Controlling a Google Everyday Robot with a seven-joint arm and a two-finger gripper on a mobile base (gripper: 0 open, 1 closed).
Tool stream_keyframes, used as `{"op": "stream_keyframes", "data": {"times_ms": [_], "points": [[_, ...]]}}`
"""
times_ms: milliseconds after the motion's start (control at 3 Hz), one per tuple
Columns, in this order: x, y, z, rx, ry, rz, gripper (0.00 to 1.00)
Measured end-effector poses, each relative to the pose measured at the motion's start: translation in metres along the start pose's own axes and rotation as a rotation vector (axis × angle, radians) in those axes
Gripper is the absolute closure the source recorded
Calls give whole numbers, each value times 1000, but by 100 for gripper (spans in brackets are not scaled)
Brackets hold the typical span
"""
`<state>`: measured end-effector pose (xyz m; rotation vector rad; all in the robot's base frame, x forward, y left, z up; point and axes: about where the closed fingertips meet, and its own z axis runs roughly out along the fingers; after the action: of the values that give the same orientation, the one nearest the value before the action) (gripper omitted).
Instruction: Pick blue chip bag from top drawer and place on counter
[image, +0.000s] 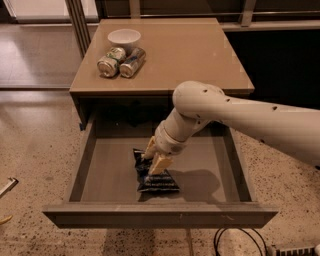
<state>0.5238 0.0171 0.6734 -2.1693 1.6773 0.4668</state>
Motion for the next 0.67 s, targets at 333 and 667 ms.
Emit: {"op": "stream_keyframes", "data": {"times_ms": [333,667], "points": [[0,-1,-1,-8,21,-13,0],[1,-1,-3,-12,50,-78,0]]}}
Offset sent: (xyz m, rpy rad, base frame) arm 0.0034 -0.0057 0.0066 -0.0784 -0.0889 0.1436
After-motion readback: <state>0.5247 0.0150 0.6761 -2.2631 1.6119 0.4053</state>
